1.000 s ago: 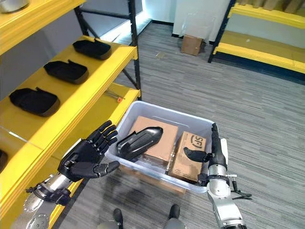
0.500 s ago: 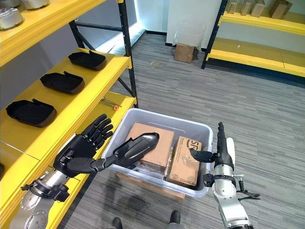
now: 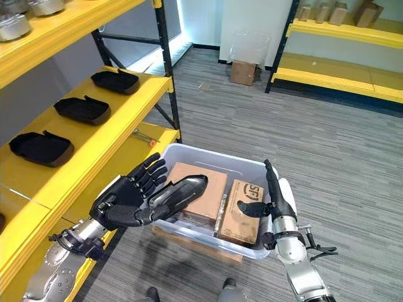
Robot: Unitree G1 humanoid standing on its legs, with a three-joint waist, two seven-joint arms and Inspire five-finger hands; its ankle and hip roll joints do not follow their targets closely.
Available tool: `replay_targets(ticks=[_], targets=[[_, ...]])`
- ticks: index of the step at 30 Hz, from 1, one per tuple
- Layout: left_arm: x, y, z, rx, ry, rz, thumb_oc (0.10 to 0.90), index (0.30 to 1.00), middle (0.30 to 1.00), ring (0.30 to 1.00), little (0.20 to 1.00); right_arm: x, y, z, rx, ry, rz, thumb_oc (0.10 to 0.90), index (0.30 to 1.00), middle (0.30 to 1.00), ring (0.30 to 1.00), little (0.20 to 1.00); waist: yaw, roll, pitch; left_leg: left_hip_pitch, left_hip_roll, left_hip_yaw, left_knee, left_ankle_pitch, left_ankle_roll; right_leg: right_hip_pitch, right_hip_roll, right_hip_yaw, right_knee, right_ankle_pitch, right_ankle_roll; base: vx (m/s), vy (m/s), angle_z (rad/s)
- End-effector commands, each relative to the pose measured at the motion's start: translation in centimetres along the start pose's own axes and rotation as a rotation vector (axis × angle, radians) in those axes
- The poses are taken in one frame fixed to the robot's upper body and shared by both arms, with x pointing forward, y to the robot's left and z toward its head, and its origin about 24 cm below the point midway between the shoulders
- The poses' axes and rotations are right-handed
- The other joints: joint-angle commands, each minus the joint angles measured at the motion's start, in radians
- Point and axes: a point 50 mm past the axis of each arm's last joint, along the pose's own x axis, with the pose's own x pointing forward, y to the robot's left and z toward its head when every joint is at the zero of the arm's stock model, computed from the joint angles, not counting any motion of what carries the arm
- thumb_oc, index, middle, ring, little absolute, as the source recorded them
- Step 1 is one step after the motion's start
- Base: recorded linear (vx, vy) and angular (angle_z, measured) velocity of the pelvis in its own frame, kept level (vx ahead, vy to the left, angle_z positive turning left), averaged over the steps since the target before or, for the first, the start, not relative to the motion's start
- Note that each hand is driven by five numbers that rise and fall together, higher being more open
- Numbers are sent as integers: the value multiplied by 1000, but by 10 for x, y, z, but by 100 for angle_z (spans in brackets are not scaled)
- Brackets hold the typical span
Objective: Move parts from the plastic box to the shelf.
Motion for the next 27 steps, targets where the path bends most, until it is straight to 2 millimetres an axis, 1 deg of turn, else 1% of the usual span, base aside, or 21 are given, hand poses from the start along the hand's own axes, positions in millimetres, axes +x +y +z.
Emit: replay_targets(ticks=[1, 2, 3, 4, 5, 6, 7, 8, 9, 10, 11, 13, 15, 18, 19, 20, 24, 26, 27], targets=[[14, -4, 50, 179, -242, -63, 900, 1000, 1000, 1000, 1000, 12, -28, 60, -27, -353, -77, 900, 1000, 1000, 1000, 1000, -24, 10, 35, -52, 100, 28, 95, 153, -59, 143, 70, 2, -44, -33, -54, 135, 179, -7], [10, -6, 51, 182, -259, -71, 900, 1000, 1000, 1000, 1000, 8, -27, 59, -35, -349, -56, 900, 1000, 1000, 1000, 1000, -21, 28, 40, -62, 103, 42, -61, 213, -64, 154, 78, 1, -51, -40, -45, 179, 233, -4], [9, -7, 51, 183, -267, -75, 900, 1000, 1000, 1000, 1000, 6, -26, 57, -38, -345, -54, 900, 1000, 1000, 1000, 1000, -17, 31, 43, -73, 111, 43, -112, 245, -69, 163, 78, 1, -58, -41, -42, 226, 286, -1], [7, -8, 52, 187, -276, -76, 900, 1000, 1000, 1000, 1000, 4, -26, 54, -35, -334, -50, 900, 1000, 1000, 1000, 1000, -10, 26, 44, -87, 114, 32, -180, 280, -74, 177, 72, 5, -70, -39, -38, 172, 210, 2], [7, -8, 53, 184, -284, -76, 900, 1000, 1000, 1000, 1000, 3, -26, 51, -25, -328, -41, 900, 1000, 1000, 1000, 1000, -4, 16, 46, -102, 111, 9, -220, 289, -74, 188, 64, 12, -78, -38, -33, 199, 301, -10], [6, -6, 54, 176, -303, -48, 900, 1000, 1000, 1000, 1000, 2, -23, 48, -18, -335, -17, 900, 1000, 1000, 1000, 1000, 7, 4, 50, -126, 102, -42, -242, 271, -70, 198, 50, 37, -64, -58, -26, 153, 252, -15], [6, -6, 54, 173, -306, -40, 900, 1000, 1000, 1000, 1000, 2, -22, 48, -15, -337, -11, 900, 1000, 1000, 1000, 1000, 9, 5, 49, -127, 100, -53, -243, 265, -70, 198, 50, 43, -59, -63, -25, 171, 273, -26], [3, -4, 55, 171, -309, -17, 900, 1000, 1000, 1000, 1000, 2, -19, 49, 6, -337, 10, 900, 1000, 1000, 1000, 1000, 17, 10, 48, -121, 91, -86, -250, 243, -68, 196, 51, 61, -40, -80, -21, 165, 191, -56], [-2, -2, 54, 185, -303, 3, 900, 1000, 1000, 1000, 1000, 2, -17, 50, 20, -338, 22, 900, 1000, 1000, 1000, 1000, 21, 13, 47, -101, 84, -92, -254, 217, -63, 194, 48, 74, -17, -94, -17, 204, 240, -70], [-5, 0, 53, 191, -299, 16, 900, 1000, 1000, 1000, 1000, 1, -17, 50, 28, -339, 26, 900, 1000, 1000, 1000, 1000, 19, 15, 42, -87, 83, -85, -253, 199, -59, 195, 46, 74, -9, -100, -14, 210, 264, -86], [-6, 2, 53, 170, -307, 35, 900, 1000, 1000, 1000, 1000, -3, -16, 49, 49, -324, 46, 900, 1000, 1000, 1000, 1000, 11, 12, 28, -60, 74, -59, -238, 155, -46, 194, 37, 73, 2, -104, -10, 163, 221, -70], [-5, 2, 53, 170, -307, 37, 900, 1000, 1000, 1000, 1000, -6, -14, 49, 36, -325, 64, 900, 1000, 1000, 1000, 1000, 7, 11, 22, -48, 65, -55, -227, 138, -41, 190, 35, 77, 1, -101, -4, 118, 138, -62], [-4, 1, 52, 190, -288, 16, 900, 1000, 1000, 1000, 1000, -7, -10, 50, -43, -342, 103, 900, 1000, 1000, 1000, 1000, 11, 0, 12, -26, 44, -60, -227, 118, -36, 192, 29, 74, -28, -77, 9, 113, 97, -31], [-3, -1, 53, 196, -278, -3, 900, 1000, 1000, 1000, 1000, -4, -15, 56, -43, -352, 83, 900, 1000, 1000, 1000, 1000, 19, -10, 4, -20, 33, -64, -231, 109, -35, 198, 18, 62, -75, -47, 22, 55, 35, 14], [-2, -2, 53, 197, -283, -7, 900, 1000, 1000, 1000, 1000, -2, -18, 61, -57, -373, 62, 900, 1000, 1000, 1000, 1000, 23, -18, 1, -19, 29, -67, -235, 106, -35, 196, 9, 58, -108, -22, 33, 43, 4, 21], [-1, -2, 54, 192, -290, -6, 900, 1000, 1000, 1000, 1000, 0, -19, 64, -63, -385, 55, 900, 1000, 1000, 1000, 1000, 26, -21, 1, -18, 28, -67, -239, 105, -35, 195, 7, 56, -120, -14, 36, 32, -1, 10], [-2, -4, 55, 182, -282, -28, 900, 1000, 1000, 1000, 1000, 2, -23, 70, -123, -424, 40, 900, 1000, 1000, 1000, 1000, 42, -28, 4, -27, 29, -73, -239, 102, -34, 198, 4, 44, -138, -6, 42, 41, -15, 5], [-3, -5, 54, 179, -271, -38, 900, 1000, 1000, 1000, 1000, 3, -28, 75, -206, -459, -18, 900, 1000, 1000, 1000, 1000, 53, -34, 6, -39, 30, -80, -231, 100, -35, 198, 6, 37, -139, -8, 41, 51, -45, 7], [-3, -6, 54, 179, -265, -43, 900, 1000, 1000, 1000, 1000, 6, -32, 81, -272, -494, -41, 900, 1000, 1000, 1000, 1000, 64, -36, 10, -48, 32, -86, -227, 99, -34, 197, 8, 31, -134, -12, 38, 53, -42, 10]])
